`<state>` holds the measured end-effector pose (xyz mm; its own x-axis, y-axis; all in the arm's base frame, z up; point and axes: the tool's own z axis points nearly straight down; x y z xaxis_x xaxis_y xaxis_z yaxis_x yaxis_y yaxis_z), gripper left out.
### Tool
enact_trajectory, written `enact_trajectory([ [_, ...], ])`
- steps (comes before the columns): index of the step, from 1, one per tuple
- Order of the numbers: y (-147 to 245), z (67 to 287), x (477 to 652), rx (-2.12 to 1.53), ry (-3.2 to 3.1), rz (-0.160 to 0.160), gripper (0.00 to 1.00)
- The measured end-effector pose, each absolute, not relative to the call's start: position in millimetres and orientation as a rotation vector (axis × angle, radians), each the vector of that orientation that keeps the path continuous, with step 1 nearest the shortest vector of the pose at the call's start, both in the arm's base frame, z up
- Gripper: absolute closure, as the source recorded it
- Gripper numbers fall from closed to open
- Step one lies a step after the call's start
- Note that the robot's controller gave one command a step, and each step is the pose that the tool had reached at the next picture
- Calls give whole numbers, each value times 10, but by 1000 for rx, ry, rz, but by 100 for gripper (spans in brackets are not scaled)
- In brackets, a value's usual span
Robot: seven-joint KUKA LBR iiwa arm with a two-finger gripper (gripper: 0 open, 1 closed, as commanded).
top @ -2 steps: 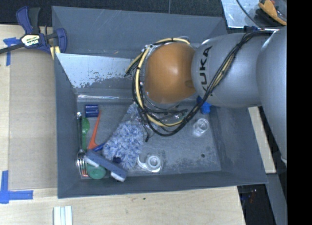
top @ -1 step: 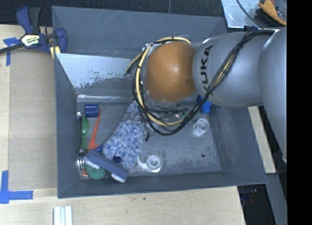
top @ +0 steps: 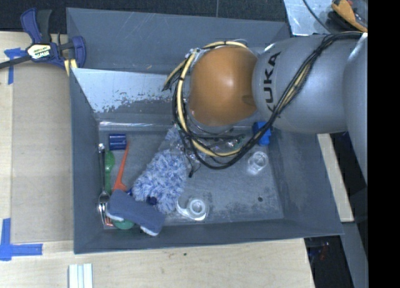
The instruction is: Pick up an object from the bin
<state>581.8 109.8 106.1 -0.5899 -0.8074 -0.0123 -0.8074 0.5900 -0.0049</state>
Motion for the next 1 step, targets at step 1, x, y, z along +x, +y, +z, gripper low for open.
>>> enact_trajectory([
  [1, 1100, 1180, 5830, -1410, 2786, 0, 100],
])
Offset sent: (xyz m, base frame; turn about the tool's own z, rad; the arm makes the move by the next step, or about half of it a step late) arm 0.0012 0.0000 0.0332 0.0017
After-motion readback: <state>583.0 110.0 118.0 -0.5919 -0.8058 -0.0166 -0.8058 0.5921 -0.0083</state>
